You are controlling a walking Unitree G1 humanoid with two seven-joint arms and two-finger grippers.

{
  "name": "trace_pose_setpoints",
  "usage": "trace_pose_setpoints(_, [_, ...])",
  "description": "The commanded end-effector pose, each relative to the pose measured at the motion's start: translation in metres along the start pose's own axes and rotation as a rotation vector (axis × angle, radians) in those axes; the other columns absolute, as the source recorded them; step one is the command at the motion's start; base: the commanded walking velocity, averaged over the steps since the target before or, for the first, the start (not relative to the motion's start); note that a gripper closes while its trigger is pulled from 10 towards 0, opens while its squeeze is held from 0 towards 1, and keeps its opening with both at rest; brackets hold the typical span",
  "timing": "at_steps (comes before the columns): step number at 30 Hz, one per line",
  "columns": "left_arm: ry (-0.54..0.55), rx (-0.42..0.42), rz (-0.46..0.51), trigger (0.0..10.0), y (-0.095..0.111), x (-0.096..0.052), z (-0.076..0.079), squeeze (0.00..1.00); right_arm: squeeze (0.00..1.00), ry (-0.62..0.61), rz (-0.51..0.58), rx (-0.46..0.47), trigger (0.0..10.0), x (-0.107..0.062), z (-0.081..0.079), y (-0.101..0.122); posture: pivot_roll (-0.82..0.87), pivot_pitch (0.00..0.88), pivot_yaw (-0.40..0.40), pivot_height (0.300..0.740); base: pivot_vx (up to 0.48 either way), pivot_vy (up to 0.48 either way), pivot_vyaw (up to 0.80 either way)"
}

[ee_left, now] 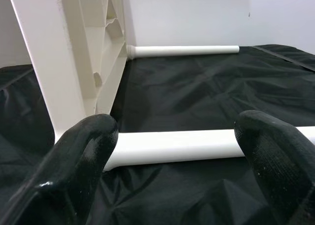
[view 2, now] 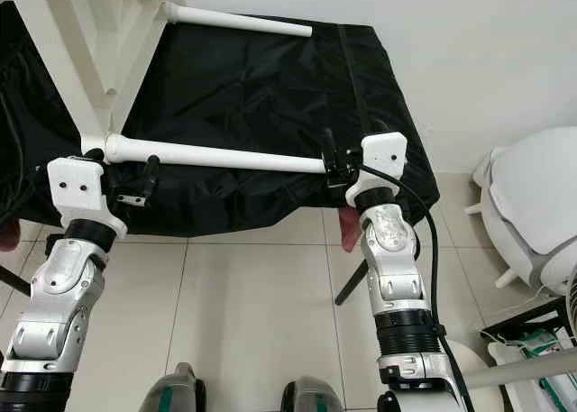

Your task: Building children table

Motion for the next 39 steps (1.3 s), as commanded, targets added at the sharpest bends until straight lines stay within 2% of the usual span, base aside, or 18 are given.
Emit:
trace_pose_setpoints(1, [-0.039,-0.067,-0.073,10.0,-0.012,0.000,0.007,0.00,0.00,0.023,0.029,-0.056,10.0,0.001,-0.003,0.006,0.05,0.039,-0.048,0.740,0.000,0.000,0.00])
trace_pose_setpoints(2, [-0.029,-0.119,-0.097,10.0,-0.017,0.000,0.009,0.00,0.00,0.030,0.058,-0.105,10.0,0.004,-0.004,0.012,0.05,0.039,-0.048,0.740,0.000,0.000,0.00])
trace_pose_setpoints(3, [-0.029,-0.119,-0.097,10.0,-0.017,0.000,0.009,0.00,0.00,0.030,0.058,-0.105,10.0,0.004,-0.004,0.012,0.05,0.039,-0.048,0.740,0.000,0.000,0.00])
trace_pose_setpoints(4, [-0.013,-0.193,-0.135,10.0,-0.024,-0.001,0.011,0.00,0.00,0.024,0.094,-0.155,10.0,0.007,-0.004,0.020,0.04,0.041,-0.041,0.740,0.000,0.000,0.00])
trace_pose_setpoints(5, [-0.013,-0.193,-0.135,10.0,-0.024,-0.001,0.011,0.00,0.00,0.024,0.094,-0.155,10.0,0.007,-0.004,0.020,0.04,0.041,-0.041,0.740,0.000,0.000,0.00])
trace_pose_setpoints(7, [0.014,-0.282,-0.180,10.0,-0.034,-0.002,0.015,0.00,0.00,0.014,0.135,-0.201,10.0,0.012,-0.003,0.030,0.05,0.040,-0.039,0.740,0.000,0.000,0.00])
trace_pose_setpoints(9, [0.046,-0.358,-0.227,10.0,-0.046,-0.001,0.018,0.00,0.00,0.012,0.163,-0.196,10.0,0.017,-0.004,0.038,0.05,0.040,-0.039,0.740,0.000,0.000,0.00])
trace_pose_setpoints(10, [0.046,-0.358,-0.227,10.0,-0.046,-0.001,0.018,0.00,0.00,0.012,0.163,-0.196,10.0,0.017,-0.004,0.038,0.05,0.040,-0.039,0.740,0.000,0.000,0.00])
trace_pose_setpoints(11, [0.063,-0.415,-0.244,10.0,-0.050,0.000,0.019,0.00,0.00,0.012,0.174,-0.192,10.0,0.020,-0.004,0.041,0.05,0.040,-0.043,0.740,0.000,0.000,0.00])
trace_pose_setpoints(12, [0.063,-0.415,-0.244,10.0,-0.050,0.000,0.019,0.00,0.00,0.012,0.174,-0.192,10.0,0.020,-0.004,0.041,0.05,0.040,-0.043,0.740,0.000,0.000,0.00])
trace_pose_setpoints(15, [0.114,-0.504,-0.260,10.0,-0.056,0.011,0.017,0.00,0.00,0.016,0.204,-0.179,10.0,0.025,-0.007,0.050,0.05,0.037,-0.048,0.740,0.000,0.000,0.00])
trace_pose_setpoints(18, [0.126,-0.531,-0.249,10.0,-0.052,0.024,0.017,0.00,0.00,0.029,0.232,-0.184,10.0,0.027,-0.010,0.056,0.05,0.033,-0.049,0.740,0.000,0.000,0.00])
trace_pose_setpoints(21, [0.132,-0.544,-0.247,10.0,-0.049,0.029,0.016,0.00,0.00,0.033,0.248,-0.199,10.0,0.028,-0.012,0.059,0.05,0.029,-0.048,0.740,0.000,0.000,0.00])
trace_pose_setpoints(30, [0.161,-0.554,-0.244,10.0,-0.048,0.036,0.005,0.00,0.00,0.048,0.285,-0.230,10.0,0.028,-0.013,0.066,0.04,0.021,-0.049,0.740,0.000,0.000,0.00])
trace_pose_setpoints(39, [0.184,-0.580,-0.243,10.0,-0.048,0.044,0.001,0.00,0.00,0.045,0.343,-0.273,10.0,0.030,-0.014,0.078,0.04,0.006,-0.056,0.740,0.000,0.000,0.00])
Point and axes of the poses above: a point about 5 cm out from each wrist's last joint towards the gripper, its own x axis pointing out of the wrist towards the gripper, its own y axis along the axis of the wrist's last joint, z = x × y, the point moved 3 cm from there along x, pointing out of the wrist towards the gripper, and after that the axes turned 13 degrees about -x, right-handed, at the moved point
